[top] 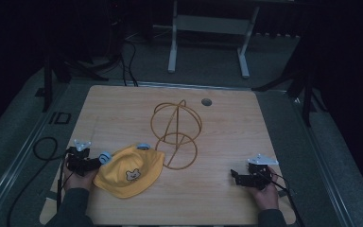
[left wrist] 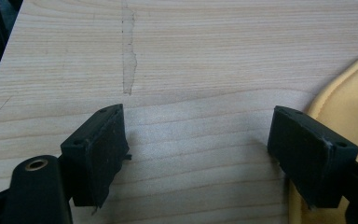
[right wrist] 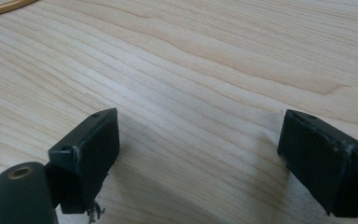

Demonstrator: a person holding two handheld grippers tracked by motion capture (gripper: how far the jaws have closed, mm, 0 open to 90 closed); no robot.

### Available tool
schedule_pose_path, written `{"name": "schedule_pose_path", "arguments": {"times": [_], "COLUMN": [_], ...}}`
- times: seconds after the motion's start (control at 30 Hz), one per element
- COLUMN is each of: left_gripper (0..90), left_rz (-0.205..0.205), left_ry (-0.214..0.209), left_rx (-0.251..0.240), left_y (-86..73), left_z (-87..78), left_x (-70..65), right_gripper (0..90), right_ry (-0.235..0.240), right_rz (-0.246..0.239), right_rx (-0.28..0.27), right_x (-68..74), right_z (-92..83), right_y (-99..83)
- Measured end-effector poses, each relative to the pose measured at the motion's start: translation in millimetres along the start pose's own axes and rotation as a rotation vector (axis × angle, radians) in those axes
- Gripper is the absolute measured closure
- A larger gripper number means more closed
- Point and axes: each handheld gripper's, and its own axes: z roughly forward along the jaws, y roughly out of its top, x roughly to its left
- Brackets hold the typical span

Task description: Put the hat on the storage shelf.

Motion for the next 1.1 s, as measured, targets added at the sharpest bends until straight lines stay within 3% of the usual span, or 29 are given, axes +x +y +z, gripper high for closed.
{"name": "schedule_pose_path", "arguments": {"times": [0.37,0.5,0.63,0.67,0.7,0.77,0.87,1.0,1.07,1.1], "left_gripper": [21.2,26.8,42.2,42.2,49.4,55.8,58.7,60.0,61.7,62.2], "left_rz": [0.015,0.03,0.038,0.044,0.051,0.064,0.047,0.096,0.107,0.107], "left_ry": [-0.013,-0.029,-0.037,-0.042,-0.046,-0.03,-0.076,-0.117,-0.165,-0.165], "left_rx": [0.001,0.016,0.033,0.035,0.037,0.041,0.032,0.047,0.028,0.028], "left_y": [3.1,6.1,9.2,9.4,9.8,11.1,15.6,23.1,28.4,28.4], "left_z": [2.2,1.8,-0.4,-0.9,-1.5,-3.7,-9.3,-17.2,-24.5,-24.5], "left_x": [2.7,7.1,9.9,9.9,9.8,9.0,12.4,14.0,16.0,16.0], "right_gripper": [12.7,12.6,12.6,12.6,12.7,12.7,12.7,12.6,12.6,12.6], "right_ry": [0.0,0.0,0.0,0.0,0.0,0.001,0.0,0.0,0.0,0.0], "right_rz": [0.001,0.001,0.0,0.0,0.001,0.001,-0.001,-0.001,-0.002,-0.002], "right_rx": [-0.001,-0.001,-0.001,-0.001,-0.001,-0.001,-0.001,-0.001,-0.001,-0.001], "right_x": [0.1,0.1,0.0,0.0,0.0,0.0,-0.1,-0.1,-0.1,-0.1], "right_z": [0.2,0.2,0.2,0.2,0.2,0.2,0.2,0.2,0.1,0.1], "right_y": [0.1,0.1,0.1,0.1,0.1,0.1,0.1,0.1,0.0,0.0]}}
